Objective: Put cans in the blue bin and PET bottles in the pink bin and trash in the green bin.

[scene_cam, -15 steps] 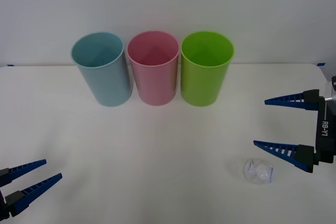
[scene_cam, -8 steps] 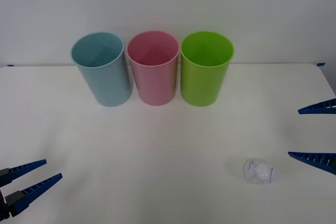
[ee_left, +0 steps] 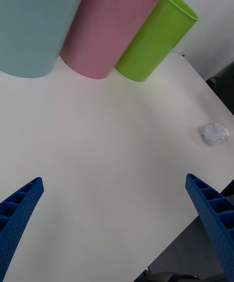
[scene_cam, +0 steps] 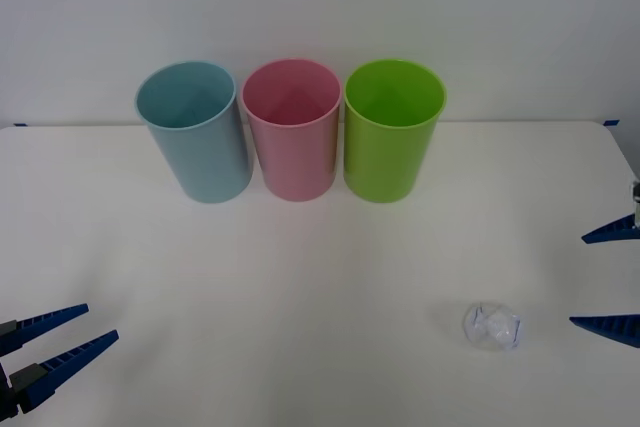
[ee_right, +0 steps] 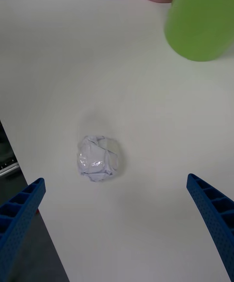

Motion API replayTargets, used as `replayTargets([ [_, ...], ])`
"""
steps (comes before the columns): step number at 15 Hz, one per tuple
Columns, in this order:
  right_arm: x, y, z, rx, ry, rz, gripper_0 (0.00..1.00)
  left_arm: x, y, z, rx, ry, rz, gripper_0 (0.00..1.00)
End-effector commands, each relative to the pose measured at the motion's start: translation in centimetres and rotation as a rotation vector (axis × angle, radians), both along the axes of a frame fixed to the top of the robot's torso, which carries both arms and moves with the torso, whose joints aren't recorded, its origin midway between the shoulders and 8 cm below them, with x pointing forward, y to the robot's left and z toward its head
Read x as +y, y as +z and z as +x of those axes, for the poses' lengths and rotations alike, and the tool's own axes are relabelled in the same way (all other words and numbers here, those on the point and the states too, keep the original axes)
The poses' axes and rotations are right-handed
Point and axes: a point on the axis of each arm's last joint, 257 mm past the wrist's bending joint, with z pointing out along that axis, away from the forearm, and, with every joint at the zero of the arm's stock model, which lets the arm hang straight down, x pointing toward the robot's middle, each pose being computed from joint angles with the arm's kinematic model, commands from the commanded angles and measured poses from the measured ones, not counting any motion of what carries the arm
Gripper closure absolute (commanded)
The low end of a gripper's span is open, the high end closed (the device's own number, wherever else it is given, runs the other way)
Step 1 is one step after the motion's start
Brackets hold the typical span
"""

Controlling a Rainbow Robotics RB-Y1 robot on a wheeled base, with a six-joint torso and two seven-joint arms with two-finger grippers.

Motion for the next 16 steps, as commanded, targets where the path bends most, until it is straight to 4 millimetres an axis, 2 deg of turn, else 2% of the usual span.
replayTargets([
  [1, -0.4, -1.2, -0.2, 0.018, 0.0, -0.035, 0.0, 0.0, 0.0, 0.0, 0.0, 0.0, 0.0, 0.0],
  [6, -1.4, -3.6, -0.1, 0.046, -0.016, -0.107, 0.0, 0.0, 0.0, 0.0, 0.0, 0.0, 0.0, 0.0],
  [10, -1.2, -5.7, -0.7, 0.092, -0.005, -0.111, 0.0, 0.0, 0.0, 0.0, 0.0, 0.0, 0.0, 0.0],
  [16, 0.1, -8.4, 0.1, 0.086, -0.002, -0.13, 0.0, 0.0, 0.0, 0.0, 0.0, 0.0, 0.0, 0.0],
])
